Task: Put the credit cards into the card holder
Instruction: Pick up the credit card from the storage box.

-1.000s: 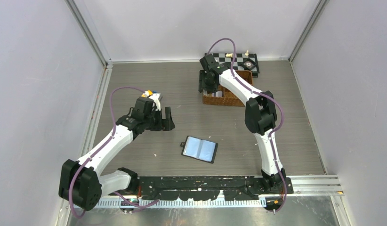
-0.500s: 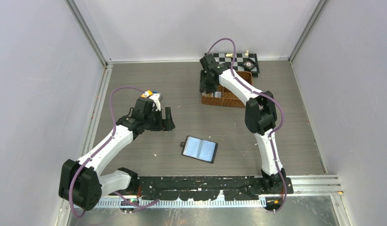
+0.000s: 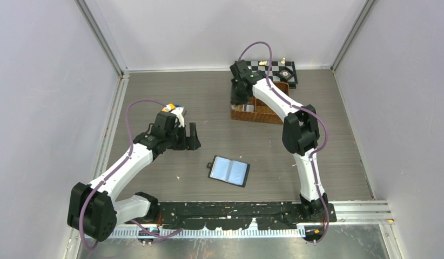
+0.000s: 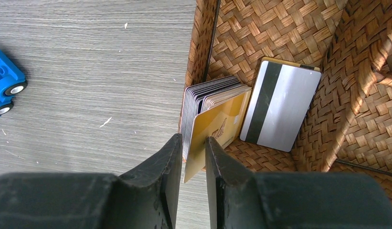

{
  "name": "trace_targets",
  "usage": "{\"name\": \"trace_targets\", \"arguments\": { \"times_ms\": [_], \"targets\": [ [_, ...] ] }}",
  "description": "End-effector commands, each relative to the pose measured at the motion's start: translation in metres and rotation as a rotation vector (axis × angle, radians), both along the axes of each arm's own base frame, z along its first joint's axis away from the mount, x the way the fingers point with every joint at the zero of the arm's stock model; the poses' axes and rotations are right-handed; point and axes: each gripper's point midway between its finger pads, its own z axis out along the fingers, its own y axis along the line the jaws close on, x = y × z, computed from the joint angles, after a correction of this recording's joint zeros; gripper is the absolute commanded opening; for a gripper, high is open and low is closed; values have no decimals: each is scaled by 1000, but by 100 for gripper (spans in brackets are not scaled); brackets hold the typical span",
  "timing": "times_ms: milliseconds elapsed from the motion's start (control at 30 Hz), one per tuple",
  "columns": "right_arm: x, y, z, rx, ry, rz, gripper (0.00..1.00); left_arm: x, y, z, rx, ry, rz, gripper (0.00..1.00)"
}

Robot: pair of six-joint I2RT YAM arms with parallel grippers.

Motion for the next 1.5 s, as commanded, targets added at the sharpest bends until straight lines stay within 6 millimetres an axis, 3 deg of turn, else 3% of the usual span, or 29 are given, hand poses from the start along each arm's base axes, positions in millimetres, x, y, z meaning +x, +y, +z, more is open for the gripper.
{"name": "trace_targets", "arguments": {
  "times_ms": [0, 467, 633, 900, 1000, 1200, 1333, 1467],
  "targets": [
    [4, 9, 46, 69, -92, 3, 28, 7, -1, 9, -14, -49, 4, 86],
    [-1, -15, 70, 1, -144, -42, 12, 8, -2, 9, -14, -47, 0, 86],
    [-9, -27, 81, -37, -151, -48, 1, 8, -4, 9, -17, -35, -7, 85],
    [-30, -59, 117, -144, -197, -42, 0, 8, -13, 16, -42, -4, -49, 81],
    [-51, -67, 137, -129, -214, 20, 1, 12, -20, 28, -66, -21, -77, 79],
    [-120, -52, 153, 59, -136, 274, 0, 9, -51, 57, -189, -45, -227, 75],
    [-171, -41, 149, 184, -58, 448, 1, -12, -81, 74, -279, -76, -401, 75],
    [-220, -27, 143, 356, -2, 597, 1, -49, -114, 93, -378, -103, -620, 75]
  ]
}}
